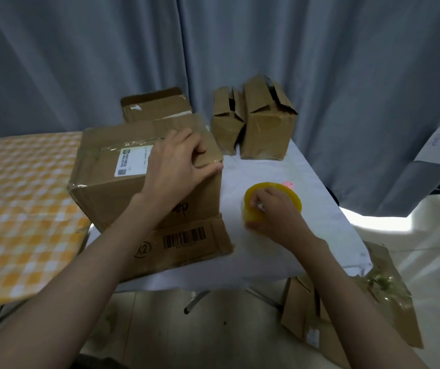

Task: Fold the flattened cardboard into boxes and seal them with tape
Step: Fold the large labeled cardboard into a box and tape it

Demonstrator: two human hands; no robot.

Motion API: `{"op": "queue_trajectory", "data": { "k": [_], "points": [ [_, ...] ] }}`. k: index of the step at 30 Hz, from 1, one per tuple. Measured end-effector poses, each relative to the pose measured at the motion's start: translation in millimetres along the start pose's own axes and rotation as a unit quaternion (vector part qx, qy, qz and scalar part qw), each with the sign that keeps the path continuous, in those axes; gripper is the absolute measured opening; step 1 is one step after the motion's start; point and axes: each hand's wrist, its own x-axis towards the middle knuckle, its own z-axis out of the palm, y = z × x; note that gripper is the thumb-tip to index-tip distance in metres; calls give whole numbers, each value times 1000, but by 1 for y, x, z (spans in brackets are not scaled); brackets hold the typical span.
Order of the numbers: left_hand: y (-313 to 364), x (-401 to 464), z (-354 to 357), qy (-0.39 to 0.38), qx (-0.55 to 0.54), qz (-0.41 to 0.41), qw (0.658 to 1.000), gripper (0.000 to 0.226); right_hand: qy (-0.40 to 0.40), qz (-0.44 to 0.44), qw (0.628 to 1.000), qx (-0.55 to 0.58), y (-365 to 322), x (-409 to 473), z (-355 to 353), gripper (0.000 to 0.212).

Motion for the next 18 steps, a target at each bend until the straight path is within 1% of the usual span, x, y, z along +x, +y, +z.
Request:
{"op": "queue_trajectory", "data": {
  "k": [1, 2, 4, 5, 7, 9, 12, 15, 17, 18],
  "points": [
    [0, 0, 2, 3, 9, 1, 1000, 44, 27, 18, 999, 40, -5, 5, -5, 32],
    [0, -1, 4, 6, 17, 1, 1000, 44, 75, 35, 992, 91, -12, 10, -9, 27],
    [1, 0, 8, 13, 28, -1, 1000, 45, 178, 57, 962, 201, -34, 16, -17, 15],
    [2, 0, 9, 14, 33, -4, 999, 45, 204, 69, 942, 259, -45, 17, -20, 11],
    [3, 1, 11, 14, 35, -11, 999, 45, 205, 92, 905, 361, -63, 20, -19, 6],
    [5, 2, 12, 14, 33, -15, 999, 45, 198, 105, 879, 422, -73, 22, -15, 3],
    [8, 1, 15, 24, 39, -18, 999, 45, 225, 121, 850, 461, -82, 29, -10, 7],
    [7, -1, 16, 29, 40, -19, 999, 42, 234, 145, 835, 476, -85, 37, -7, 8],
    [5, -1, 16, 26, 36, -17, 999, 43, 225, 173, 809, 515, -89, 42, -6, 9],
    [4, -1, 16, 23, 37, -16, 999, 43, 219, 188, 789, 542, -91, 44, -6, 12]
  ]
}}
